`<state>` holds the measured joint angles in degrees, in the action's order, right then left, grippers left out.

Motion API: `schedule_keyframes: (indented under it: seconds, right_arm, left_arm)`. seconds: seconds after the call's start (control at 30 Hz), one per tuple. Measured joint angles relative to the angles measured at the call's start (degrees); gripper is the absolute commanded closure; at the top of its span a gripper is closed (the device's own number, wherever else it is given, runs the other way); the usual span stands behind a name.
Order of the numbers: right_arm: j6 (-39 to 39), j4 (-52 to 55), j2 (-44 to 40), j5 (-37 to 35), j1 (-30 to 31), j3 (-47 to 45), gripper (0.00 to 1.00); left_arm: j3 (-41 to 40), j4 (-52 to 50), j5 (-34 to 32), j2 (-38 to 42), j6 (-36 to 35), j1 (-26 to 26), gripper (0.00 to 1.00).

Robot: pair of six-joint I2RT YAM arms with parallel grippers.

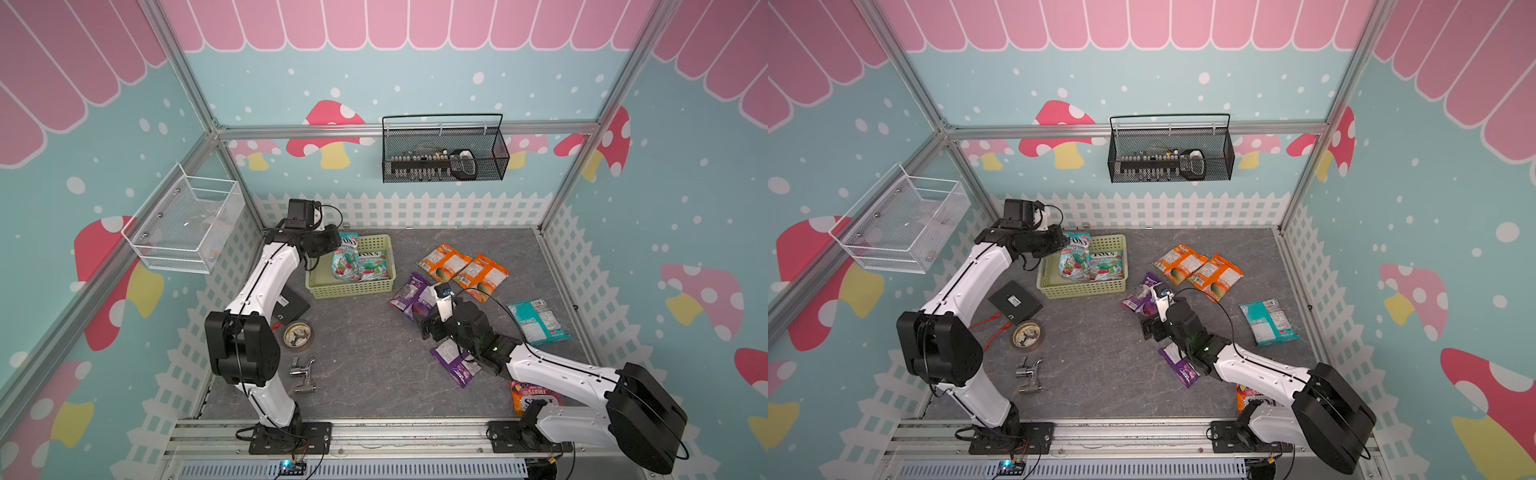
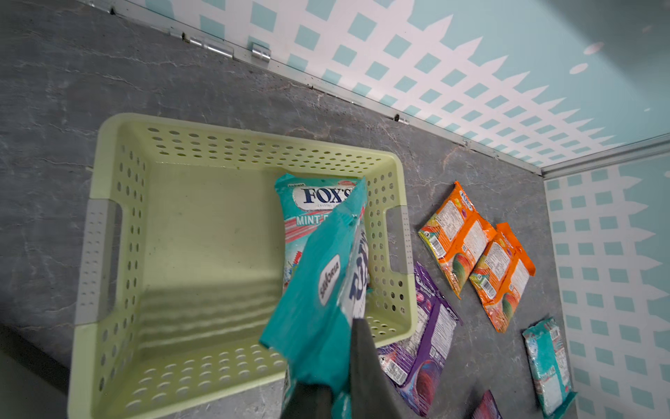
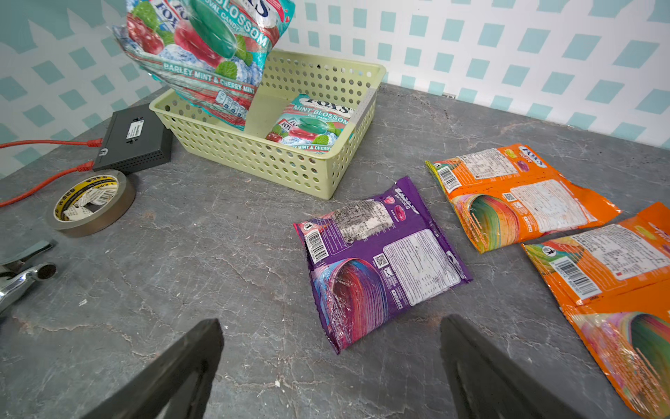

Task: Put the candies in the basket
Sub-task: Place the candy in the basket.

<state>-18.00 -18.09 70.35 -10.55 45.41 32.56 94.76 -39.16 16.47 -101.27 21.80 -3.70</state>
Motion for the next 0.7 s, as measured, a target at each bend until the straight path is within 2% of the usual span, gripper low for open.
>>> schedule_keyframes:
  seconds: [0.23, 0.5, 0.57, 0.7]
  right_arm:
    - [0.5, -0.7, 0.0, 0.7, 0.0, -0.6, 0.02]
    - [0.8, -1.8, 0.4, 1.1, 0.0, -0.7, 0.02]
    - [0.9, -1.9, 0.9, 1.2, 0.0, -0.7, 0.02]
    - [0.9, -1.9, 1.8, 1.2, 0.0, -0.7, 0.02]
  left_arm:
    - [4.2, -1.8, -1.3, -8.4, -3.0, 2.8, 1.0]
    - [6.7, -2.7, -1.9, -16.9, -4.9, 3.2, 1.0]
    - [7.6, -2.8, -2.5, -17.9, -5.1, 3.2, 0.96]
    - [8.7, -2.8, -5.4, -19.1, -5.8, 3.2, 0.78]
